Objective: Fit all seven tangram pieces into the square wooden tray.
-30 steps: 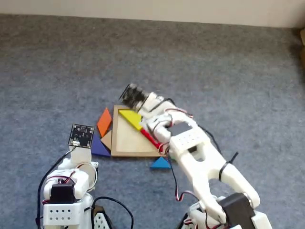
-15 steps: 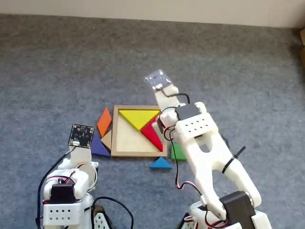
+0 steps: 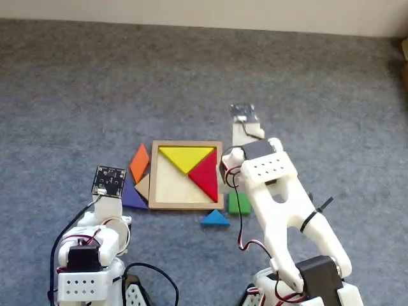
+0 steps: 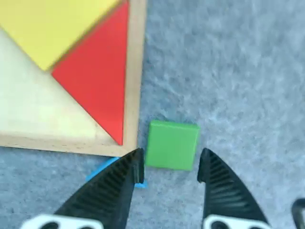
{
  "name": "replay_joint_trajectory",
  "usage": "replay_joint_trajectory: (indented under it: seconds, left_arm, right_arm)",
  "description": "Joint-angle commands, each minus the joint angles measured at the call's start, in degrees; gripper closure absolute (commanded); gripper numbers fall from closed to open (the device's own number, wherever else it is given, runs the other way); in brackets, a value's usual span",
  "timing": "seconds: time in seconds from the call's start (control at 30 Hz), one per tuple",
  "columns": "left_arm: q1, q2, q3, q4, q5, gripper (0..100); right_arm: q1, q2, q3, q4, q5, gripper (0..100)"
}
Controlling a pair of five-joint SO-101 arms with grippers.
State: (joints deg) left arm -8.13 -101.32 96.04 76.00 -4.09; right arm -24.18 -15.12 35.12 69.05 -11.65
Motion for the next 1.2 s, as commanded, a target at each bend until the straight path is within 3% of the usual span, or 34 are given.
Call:
replay_joint_trajectory:
  seconds: [0.0,0.17,0.43,0.6,0.87,1.17]
  left_arm:
    - [1.01,-2.95,1.1,0.35,0.26,100]
    - [1.01,-2.95,1.1,0.35,0.26,100]
    - [1.01,-2.95,1.1,0.35,0.26,100]
    - [1.01,-2.95,1.1,0.35,0.26,100]
    - [1.01,-2.95,1.1,0.35,0.26,100]
    - [1.01,-2.95,1.1,0.35,0.26,100]
  right_arm:
    - [-0.66,-2.95,1.8,-2.42,-1.32,80.0]
    - [-0.75,-2.95,9.19,-11.03,-1.32,80.0]
    - [-0.75,-2.77,12.09,-15.25,-1.32,80.0]
    - [-0.84,-2.07,12.18,-15.34,-1.32,80.0]
    - [-0.84,11.56,8.84,-14.55,-1.32,80.0]
    - [-0.48,9.63,5.85,-13.41,-0.97,83.4]
